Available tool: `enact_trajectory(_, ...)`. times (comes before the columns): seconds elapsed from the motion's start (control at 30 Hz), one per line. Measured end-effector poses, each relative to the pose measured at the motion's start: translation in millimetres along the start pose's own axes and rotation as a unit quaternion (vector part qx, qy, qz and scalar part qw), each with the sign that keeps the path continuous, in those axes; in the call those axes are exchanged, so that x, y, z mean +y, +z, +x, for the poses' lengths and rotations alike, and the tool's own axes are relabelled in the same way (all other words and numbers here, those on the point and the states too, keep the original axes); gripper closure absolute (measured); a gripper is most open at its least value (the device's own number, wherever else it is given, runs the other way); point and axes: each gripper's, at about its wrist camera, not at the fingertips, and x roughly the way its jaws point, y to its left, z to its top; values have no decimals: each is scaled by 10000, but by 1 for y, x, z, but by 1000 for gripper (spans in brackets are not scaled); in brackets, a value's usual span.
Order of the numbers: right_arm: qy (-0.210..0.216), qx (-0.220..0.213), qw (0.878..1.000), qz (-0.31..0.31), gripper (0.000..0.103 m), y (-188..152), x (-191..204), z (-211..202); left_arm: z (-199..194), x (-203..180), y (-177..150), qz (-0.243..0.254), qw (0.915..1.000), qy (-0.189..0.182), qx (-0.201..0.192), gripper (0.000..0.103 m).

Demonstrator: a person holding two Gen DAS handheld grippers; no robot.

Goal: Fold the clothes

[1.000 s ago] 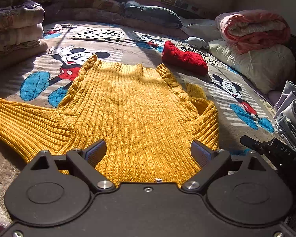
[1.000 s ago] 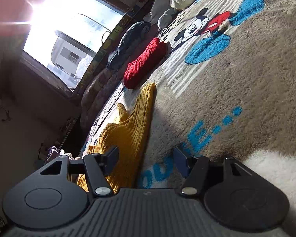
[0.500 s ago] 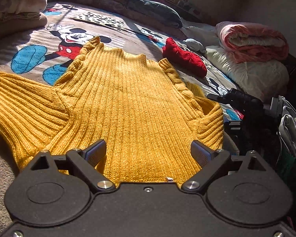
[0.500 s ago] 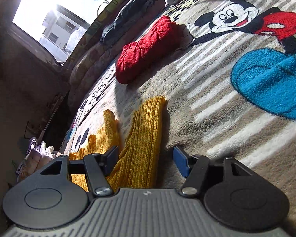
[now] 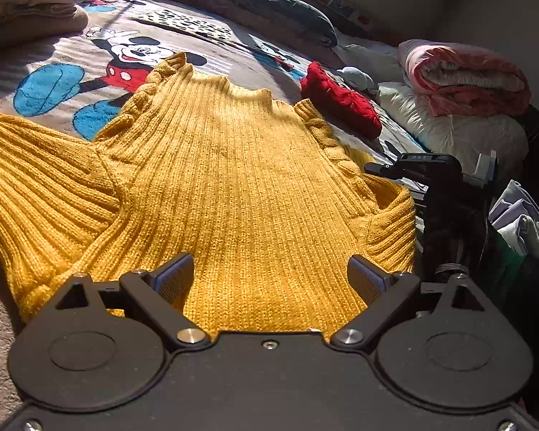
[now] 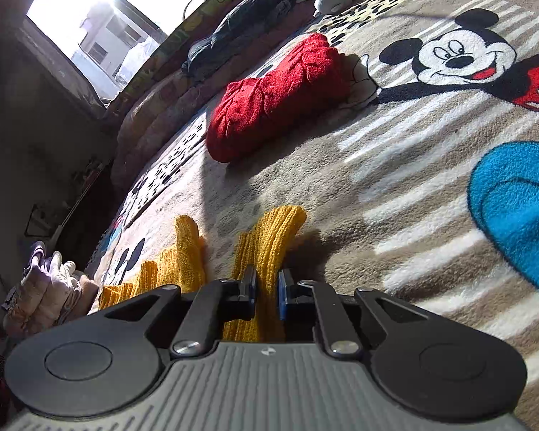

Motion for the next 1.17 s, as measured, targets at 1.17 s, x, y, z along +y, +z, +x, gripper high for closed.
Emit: enact_trajectory(1.17, -474, -1511, 9838, 835, 93, -19, -62, -208, -22, -22, -28, 546, 9980, 150, -277, 10)
